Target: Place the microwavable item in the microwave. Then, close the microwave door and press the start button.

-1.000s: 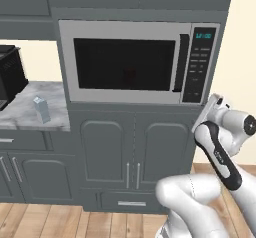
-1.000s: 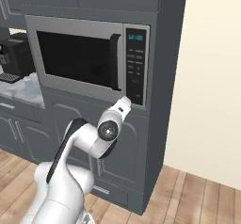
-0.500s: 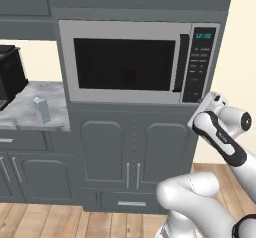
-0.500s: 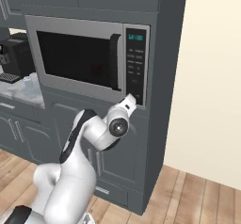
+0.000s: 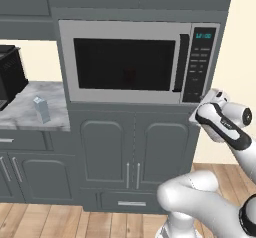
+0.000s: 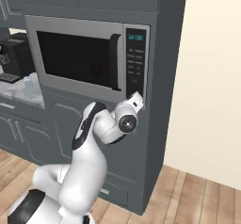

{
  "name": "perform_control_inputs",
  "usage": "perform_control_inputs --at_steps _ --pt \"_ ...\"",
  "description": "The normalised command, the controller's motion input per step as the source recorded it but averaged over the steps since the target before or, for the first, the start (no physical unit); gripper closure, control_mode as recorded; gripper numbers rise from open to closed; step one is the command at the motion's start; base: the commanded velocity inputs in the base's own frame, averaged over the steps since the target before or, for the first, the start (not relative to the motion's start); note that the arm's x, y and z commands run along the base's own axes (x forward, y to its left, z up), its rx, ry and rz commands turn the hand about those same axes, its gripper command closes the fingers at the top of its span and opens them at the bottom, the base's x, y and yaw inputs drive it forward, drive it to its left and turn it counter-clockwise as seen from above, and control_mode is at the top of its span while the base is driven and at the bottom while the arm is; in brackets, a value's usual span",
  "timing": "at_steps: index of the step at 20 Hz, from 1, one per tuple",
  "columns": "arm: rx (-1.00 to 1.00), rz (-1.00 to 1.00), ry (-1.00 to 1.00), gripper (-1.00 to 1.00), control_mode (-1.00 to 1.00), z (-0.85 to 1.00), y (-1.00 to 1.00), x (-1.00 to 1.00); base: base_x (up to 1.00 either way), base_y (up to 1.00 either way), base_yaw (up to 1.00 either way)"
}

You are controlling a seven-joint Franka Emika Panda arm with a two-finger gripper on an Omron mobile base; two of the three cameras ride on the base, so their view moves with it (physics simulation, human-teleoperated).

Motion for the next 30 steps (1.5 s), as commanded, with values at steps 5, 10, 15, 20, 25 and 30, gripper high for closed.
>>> perform_control_inputs --at_steps 5,10,15,20,25,30 --pt "0.04 0.00 0.00 -1.00 -1.00 0.00 -0.06 0.42 0.00 0.00 0.00" --pt "0.04 0.00 0.00 -1.00 -1.00 0.00 -0.06 0.38 0.00 0.00 0.00" --pt "0.04 -0.01 0.00 -1.00 -1.00 -0.08 -0.16 0.20 0.00 0.00 0.00" --pt "0.05 0.00 0.03 -1.00 -1.00 -0.22 -0.18 0.19 0.00 0.00 0.00" --pt "0.03 0.00 0.04 -1.00 -1.00 -0.25 -0.10 0.31 0.00 0.00 0.00" --pt "0.03 0.00 0.04 -1.00 -1.00 -0.12 -0.01 0.44 0.00 0.00 0.00"
